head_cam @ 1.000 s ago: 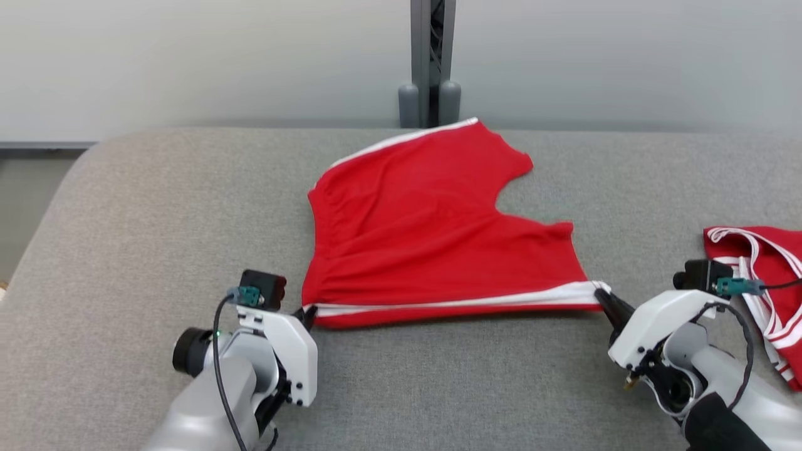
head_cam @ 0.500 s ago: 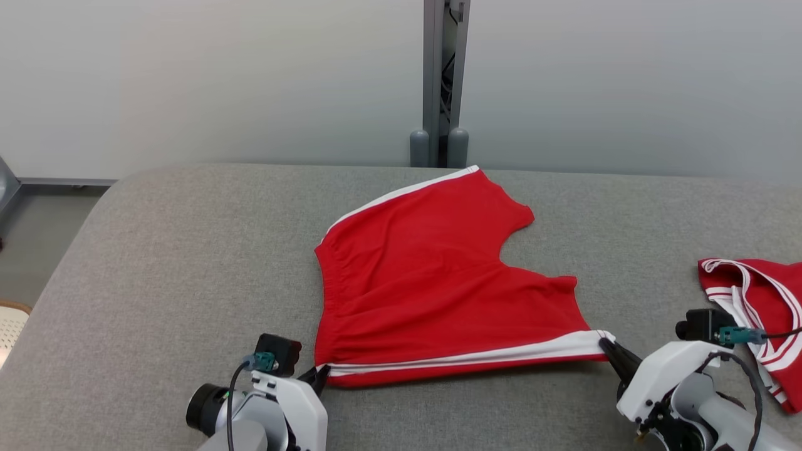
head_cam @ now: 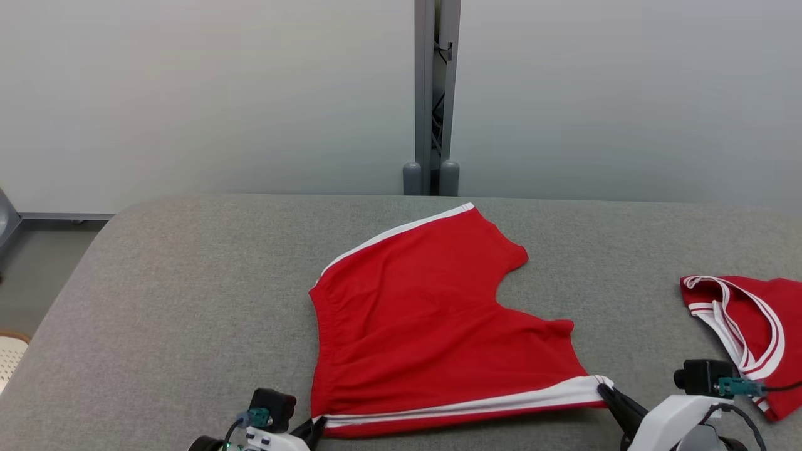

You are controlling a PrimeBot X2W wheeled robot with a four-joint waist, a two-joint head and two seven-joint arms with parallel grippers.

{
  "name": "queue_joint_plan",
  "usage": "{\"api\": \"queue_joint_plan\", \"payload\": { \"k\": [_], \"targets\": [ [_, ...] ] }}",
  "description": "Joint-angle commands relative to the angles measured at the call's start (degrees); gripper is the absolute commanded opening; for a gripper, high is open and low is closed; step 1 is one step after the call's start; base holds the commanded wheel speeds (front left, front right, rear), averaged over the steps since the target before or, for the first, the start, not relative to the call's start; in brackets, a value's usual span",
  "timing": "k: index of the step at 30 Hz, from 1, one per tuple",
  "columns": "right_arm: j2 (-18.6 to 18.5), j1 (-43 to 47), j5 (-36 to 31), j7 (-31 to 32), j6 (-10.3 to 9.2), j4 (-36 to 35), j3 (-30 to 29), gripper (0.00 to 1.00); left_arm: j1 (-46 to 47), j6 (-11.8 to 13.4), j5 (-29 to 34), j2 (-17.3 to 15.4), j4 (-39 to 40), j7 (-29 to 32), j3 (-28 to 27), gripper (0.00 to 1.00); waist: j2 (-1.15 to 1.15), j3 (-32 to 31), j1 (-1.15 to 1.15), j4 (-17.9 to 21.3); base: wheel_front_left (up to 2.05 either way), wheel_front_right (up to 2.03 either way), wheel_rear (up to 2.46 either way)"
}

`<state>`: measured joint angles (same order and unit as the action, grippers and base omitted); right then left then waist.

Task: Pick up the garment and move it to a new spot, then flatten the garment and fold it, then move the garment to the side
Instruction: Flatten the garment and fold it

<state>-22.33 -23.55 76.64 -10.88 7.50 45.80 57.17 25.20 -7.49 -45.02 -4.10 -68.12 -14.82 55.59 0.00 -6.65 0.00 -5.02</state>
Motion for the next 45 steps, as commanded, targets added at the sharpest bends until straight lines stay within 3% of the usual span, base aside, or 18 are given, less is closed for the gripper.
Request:
{"api": "queue_joint_plan", "payload": {
  "k": [1,15,45],
  "targets": [
    [-0.98,1.13,-0.09,-0.84,-0.02,-0.16,0.36,0.00,-1.34,0.03,0.40,-0.66,0.35,-0.23,0.24,0.00,0.00,-0.23,0.00,0.01,0.00,0.00,0.00],
    [-3.13,4.53,-0.33,-2.92,-0.02,-3.53,2.72,0.00,-8.62,0.97,5.24,-5.80,10.55,-0.32,0.22,0.00,0.00,-1.53,0.00,2.02,0.00,0.00,0.00],
    [-7.82,6.87,1.71,-1.18,-0.02,-11.43,3.30,0.00,-15.25,3.11,5.63,-9.14,21.65,-0.31,-0.95,0.00,0.00,-3.70,0.00,1.36,0.00,0.00,0.00]
  ]
}}
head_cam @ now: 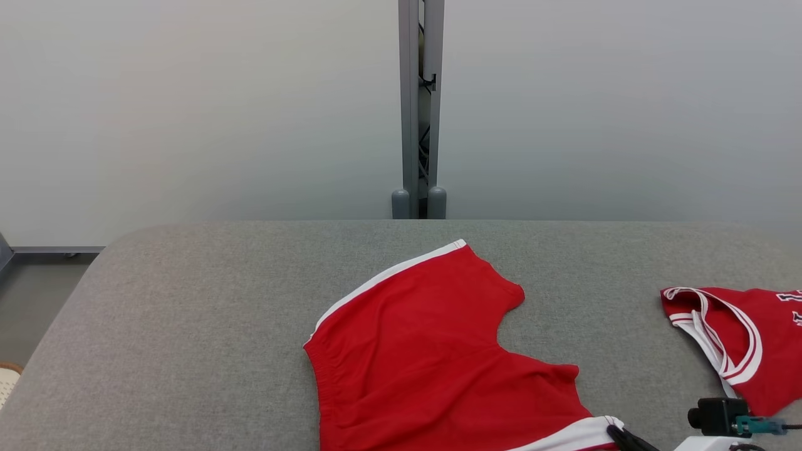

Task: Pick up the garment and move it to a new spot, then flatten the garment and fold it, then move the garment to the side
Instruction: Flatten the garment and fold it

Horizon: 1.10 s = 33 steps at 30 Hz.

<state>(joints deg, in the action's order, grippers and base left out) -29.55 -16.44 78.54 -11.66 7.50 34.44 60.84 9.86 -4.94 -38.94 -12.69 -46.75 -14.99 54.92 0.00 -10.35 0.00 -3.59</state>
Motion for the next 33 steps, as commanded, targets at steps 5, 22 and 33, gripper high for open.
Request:
{"api": "queue_joint_plan", "payload": {
  "k": [5,22,33],
  "targets": [
    [-1.52,-1.52,-0.72,-1.58,-0.02,-0.58,-1.99,0.00,1.27,1.17,-0.56,-1.11,2.61,-0.14,-1.06,0.00,0.00,0.34,0.00,-0.53,0.00,0.00,0.00],
    [-3.95,-9.63,-2.89,-2.18,-0.02,-3.97,-6.50,0.00,7.58,3.65,-0.16,-4.12,12.48,0.80,-3.44,0.00,0.00,4.68,0.00,-2.50,0.00,0.00,0.00],
    [-3.29,-15.15,-2.92,-1.56,-0.02,-4.14,-7.22,0.00,11.87,4.43,-1.12,-3.67,15.69,1.81,-4.97,0.00,0.00,7.61,0.00,-3.46,0.00,0.00,0.00]
  ]
}}
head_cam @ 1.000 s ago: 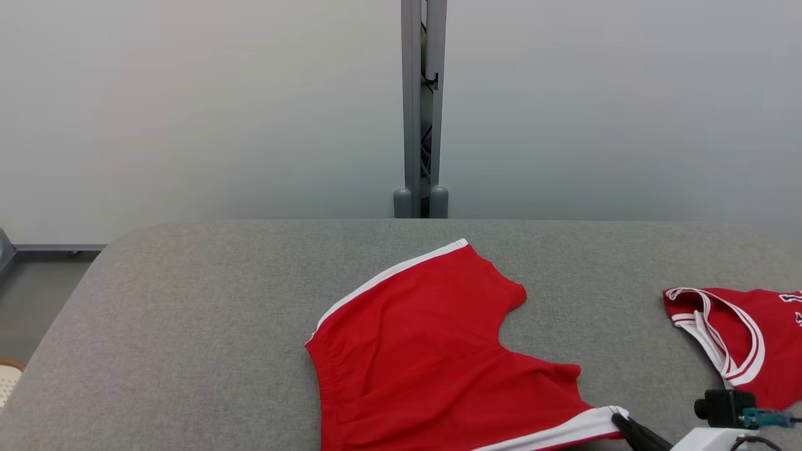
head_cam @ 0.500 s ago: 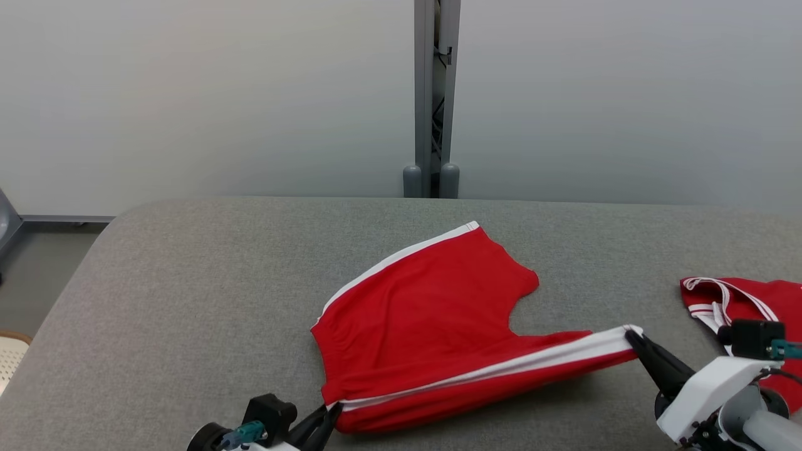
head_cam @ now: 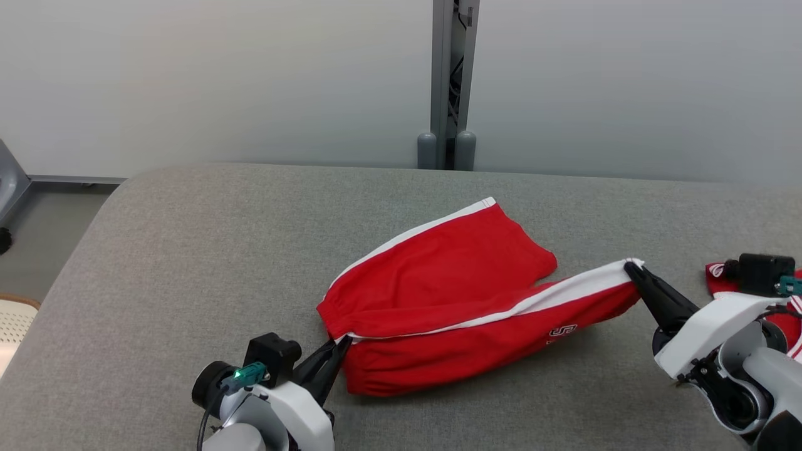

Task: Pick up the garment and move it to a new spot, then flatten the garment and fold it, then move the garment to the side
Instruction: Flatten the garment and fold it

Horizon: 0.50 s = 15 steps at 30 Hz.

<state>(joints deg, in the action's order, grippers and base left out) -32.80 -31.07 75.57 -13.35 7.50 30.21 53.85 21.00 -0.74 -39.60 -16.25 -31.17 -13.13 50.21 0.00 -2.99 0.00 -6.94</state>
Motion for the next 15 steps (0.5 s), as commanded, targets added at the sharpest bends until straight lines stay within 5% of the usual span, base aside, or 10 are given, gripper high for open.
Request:
{"api": "queue_joint_plan", "payload": {
  "k": [1,15],
  "targets": [
    [0.16,-1.05,0.19,0.08,-0.02,0.13,-0.34,0.00,1.10,0.19,-0.63,0.06,0.17,0.05,-0.45,0.00,0.00,0.54,0.00,-0.19,0.00,0.00,0.00],
    [1.58,-9.43,1.39,-0.10,-0.02,3.12,-1.08,0.00,7.46,-0.76,-3.37,3.03,-3.69,0.00,-3.34,0.00,0.00,6.34,0.00,-1.85,0.00,0.00,0.00]
  ]
}}
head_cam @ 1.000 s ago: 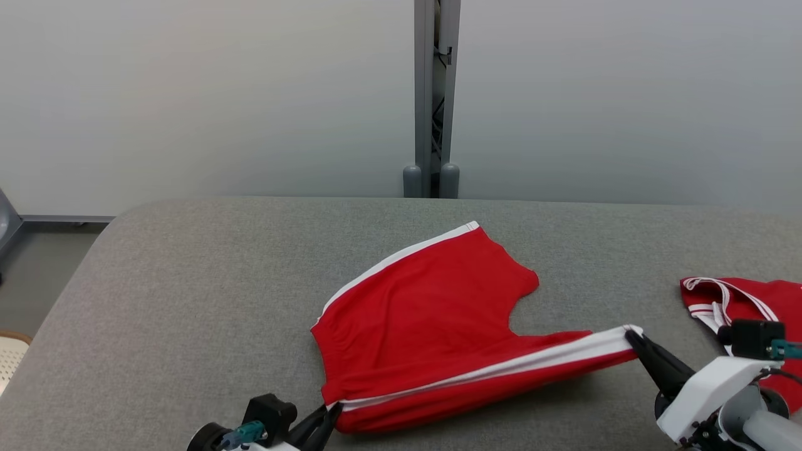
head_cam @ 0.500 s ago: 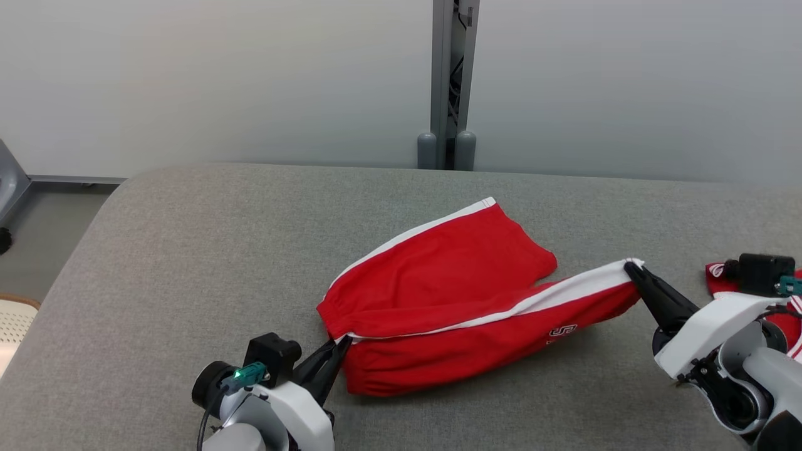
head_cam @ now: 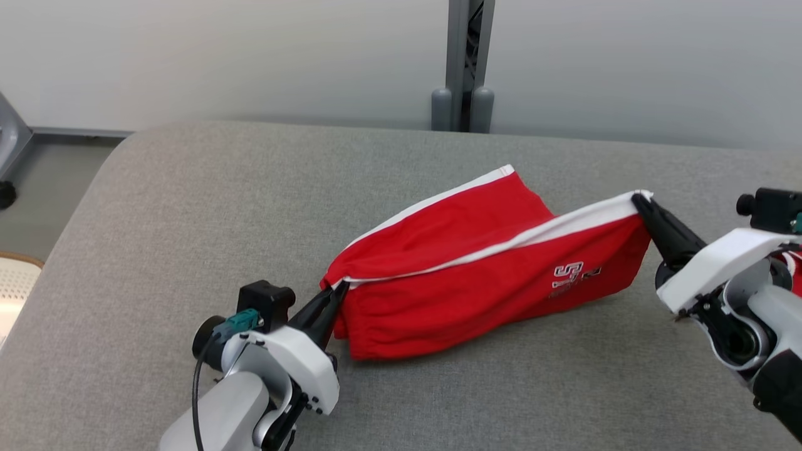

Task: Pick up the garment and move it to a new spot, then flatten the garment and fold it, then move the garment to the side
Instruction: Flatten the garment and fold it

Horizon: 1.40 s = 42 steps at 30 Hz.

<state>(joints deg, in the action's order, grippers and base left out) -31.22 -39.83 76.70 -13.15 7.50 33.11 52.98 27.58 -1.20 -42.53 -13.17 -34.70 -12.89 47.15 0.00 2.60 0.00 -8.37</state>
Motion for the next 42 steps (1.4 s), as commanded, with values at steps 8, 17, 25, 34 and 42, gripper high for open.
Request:
{"api": "queue_joint_plan", "payload": {
  "k": [8,17,25,34,42],
  "targets": [
    [0.92,-6.94,-0.78,-0.87,-0.02,3.50,0.17,0.00,5.20,-0.60,-0.81,3.25,-4.79,-1.08,-1.46,0.00,0.00,5.10,0.00,-2.14,0.00,0.00,0.00],
    [2.23,-14.94,-2.97,1.09,-0.02,8.32,3.88,0.00,10.52,-0.02,-1.77,7.24,-11.40,-1.88,-3.90,0.00,0.00,10.66,0.00,-4.44,0.00,0.00,0.00],
    [3.23,-20.06,-3.67,2.32,-0.02,12.41,6.86,0.00,14.11,-1.10,-1.94,9.25,-15.25,-2.23,-4.68,0.00,0.00,14.37,0.00,-6.24,0.00,0.00,0.00],
    [3.84,-25.55,-3.39,2.90,-0.02,17.17,10.14,0.00,16.69,-1.51,-1.38,10.04,-16.79,-2.28,-5.10,0.00,0.00,17.89,0.00,-8.44,0.00,0.00,0.00],
    [4.68,-29.17,-3.15,3.14,-0.02,20.48,13.29,0.00,17.22,-0.73,-3.95,10.10,-13.52,-2.25,-2.64,0.00,0.00,20.67,0.00,-9.52,0.00,0.00,0.00]
  ]
}}
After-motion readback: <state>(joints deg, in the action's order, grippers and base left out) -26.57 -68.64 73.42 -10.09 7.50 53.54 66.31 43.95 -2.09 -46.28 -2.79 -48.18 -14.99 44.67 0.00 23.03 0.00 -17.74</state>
